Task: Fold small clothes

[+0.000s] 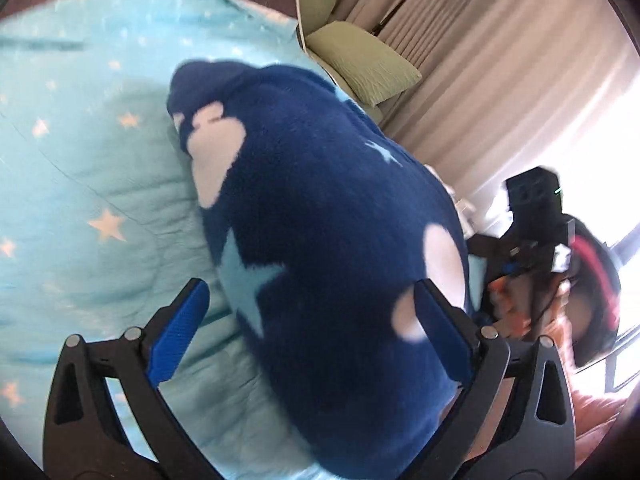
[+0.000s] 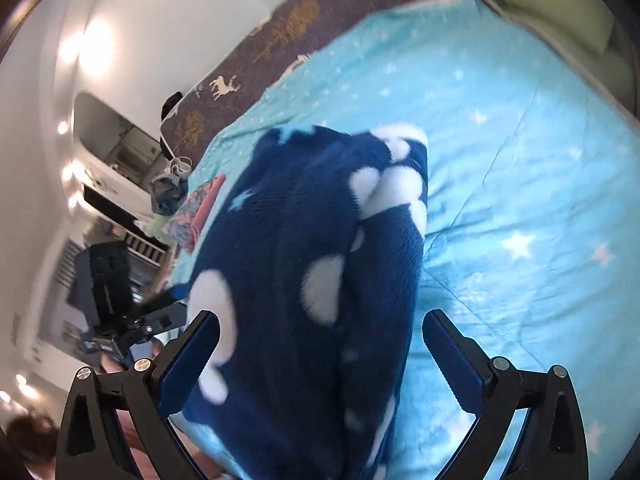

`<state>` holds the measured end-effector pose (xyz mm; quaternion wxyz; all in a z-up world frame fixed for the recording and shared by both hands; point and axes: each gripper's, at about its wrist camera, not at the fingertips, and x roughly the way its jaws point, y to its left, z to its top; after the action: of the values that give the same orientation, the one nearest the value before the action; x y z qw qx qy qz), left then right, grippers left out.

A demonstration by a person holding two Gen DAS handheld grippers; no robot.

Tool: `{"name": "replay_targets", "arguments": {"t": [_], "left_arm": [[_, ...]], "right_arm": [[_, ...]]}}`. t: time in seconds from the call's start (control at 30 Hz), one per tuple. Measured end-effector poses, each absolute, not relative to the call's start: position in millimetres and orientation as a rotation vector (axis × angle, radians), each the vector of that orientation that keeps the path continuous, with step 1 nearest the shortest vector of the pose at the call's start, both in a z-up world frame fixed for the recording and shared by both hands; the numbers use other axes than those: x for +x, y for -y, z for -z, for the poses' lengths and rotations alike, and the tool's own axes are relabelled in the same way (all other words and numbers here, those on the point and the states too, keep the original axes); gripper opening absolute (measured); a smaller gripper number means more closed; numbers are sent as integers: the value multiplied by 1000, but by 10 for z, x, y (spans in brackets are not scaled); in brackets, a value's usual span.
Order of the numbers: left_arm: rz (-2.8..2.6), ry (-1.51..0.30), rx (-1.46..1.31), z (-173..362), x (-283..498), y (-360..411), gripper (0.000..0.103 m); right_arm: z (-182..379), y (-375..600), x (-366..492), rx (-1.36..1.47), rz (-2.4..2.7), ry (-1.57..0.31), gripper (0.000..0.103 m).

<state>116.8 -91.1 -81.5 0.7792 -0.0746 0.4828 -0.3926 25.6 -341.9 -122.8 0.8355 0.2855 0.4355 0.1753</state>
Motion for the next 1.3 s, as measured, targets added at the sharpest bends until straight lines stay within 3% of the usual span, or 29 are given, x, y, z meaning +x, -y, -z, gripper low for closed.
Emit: {"name": "replay_targets", "arguments": {"t": [0.33,0.87,0.93,1.0,1.07,1.3], "left_arm": [[1009,-1193,-315,1187,1665,1051,103],[1148,-1288,-450,1494,2089,1468,103],[1127,-1245,-407,1401,2026,1484,98],[1111,-1192,-346,1238,1901,1482,90],[1112,-1109,-289,976,1839,1518,90],[1111,-763,-83,-489,1905,1707,90]], "right_arm": [[1959,3646,848,896,-647,-1041,103],[1966,3510,1134,894,-720,-991,103],[1922,3480,1118,879,-692,-964,101],[1795,3429,1062,839,-668,-920,90],[1618,3419,1046,810,-664,-873,84],[222,3434,1219,606,-674,-630,82]]}}
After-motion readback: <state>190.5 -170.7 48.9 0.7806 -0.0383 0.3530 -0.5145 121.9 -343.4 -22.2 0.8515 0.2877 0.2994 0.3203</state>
